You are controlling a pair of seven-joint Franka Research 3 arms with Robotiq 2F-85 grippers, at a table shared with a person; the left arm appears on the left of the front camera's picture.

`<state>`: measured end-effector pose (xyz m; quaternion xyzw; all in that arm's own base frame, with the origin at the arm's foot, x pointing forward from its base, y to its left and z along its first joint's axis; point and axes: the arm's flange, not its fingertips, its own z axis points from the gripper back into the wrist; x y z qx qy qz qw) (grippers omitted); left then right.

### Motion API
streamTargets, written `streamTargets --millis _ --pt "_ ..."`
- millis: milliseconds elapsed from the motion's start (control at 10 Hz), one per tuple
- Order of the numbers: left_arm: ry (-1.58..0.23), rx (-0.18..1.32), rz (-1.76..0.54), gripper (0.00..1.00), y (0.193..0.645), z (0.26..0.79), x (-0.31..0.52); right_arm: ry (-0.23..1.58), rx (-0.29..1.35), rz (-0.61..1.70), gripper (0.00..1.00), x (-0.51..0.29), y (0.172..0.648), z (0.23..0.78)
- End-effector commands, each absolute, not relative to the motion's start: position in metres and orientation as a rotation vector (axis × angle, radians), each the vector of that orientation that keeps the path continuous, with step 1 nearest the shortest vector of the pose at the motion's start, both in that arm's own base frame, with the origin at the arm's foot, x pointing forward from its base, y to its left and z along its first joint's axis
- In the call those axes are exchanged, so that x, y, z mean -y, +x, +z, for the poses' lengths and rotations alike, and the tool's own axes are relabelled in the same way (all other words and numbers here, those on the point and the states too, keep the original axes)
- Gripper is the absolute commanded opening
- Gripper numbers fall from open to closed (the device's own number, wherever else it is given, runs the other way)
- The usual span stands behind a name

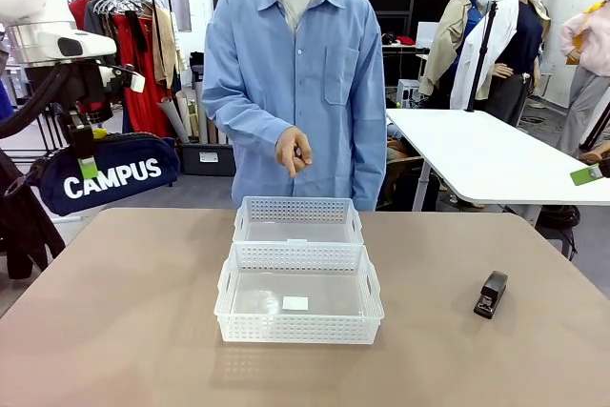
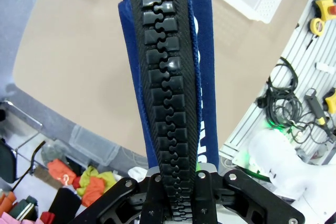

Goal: Distribute items into two baskets.
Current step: Move the picked Pencil pouch towards the Organizing basket indicated by the person, stopping as directed.

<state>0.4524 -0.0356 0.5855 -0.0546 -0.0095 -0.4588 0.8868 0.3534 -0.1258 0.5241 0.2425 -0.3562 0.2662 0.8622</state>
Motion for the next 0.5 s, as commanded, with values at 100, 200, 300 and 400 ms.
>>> streamTargets --millis 100,200,300,400 --pt "-0.091 0.014 -1.028 0.0 0.424 0.575 0.05 0.525 0.778 0.576 1.0 0.127 0.355 0.525" --pt "-0.078 0.011 -1.041 0.0 0.417 0.569 0.056 0.525 0.778 0.576 1.0 0.127 0.355 0.525" --pt "-0.066 -0.001 -1.056 0.0 0.411 0.56 0.061 0.525 0.778 0.576 1.0 0.127 0.355 0.525" --pt "-0.051 0.0 -1.067 0.0 0.401 0.551 0.065 0.525 0.778 0.576 1.0 0.127 0.355 0.525"
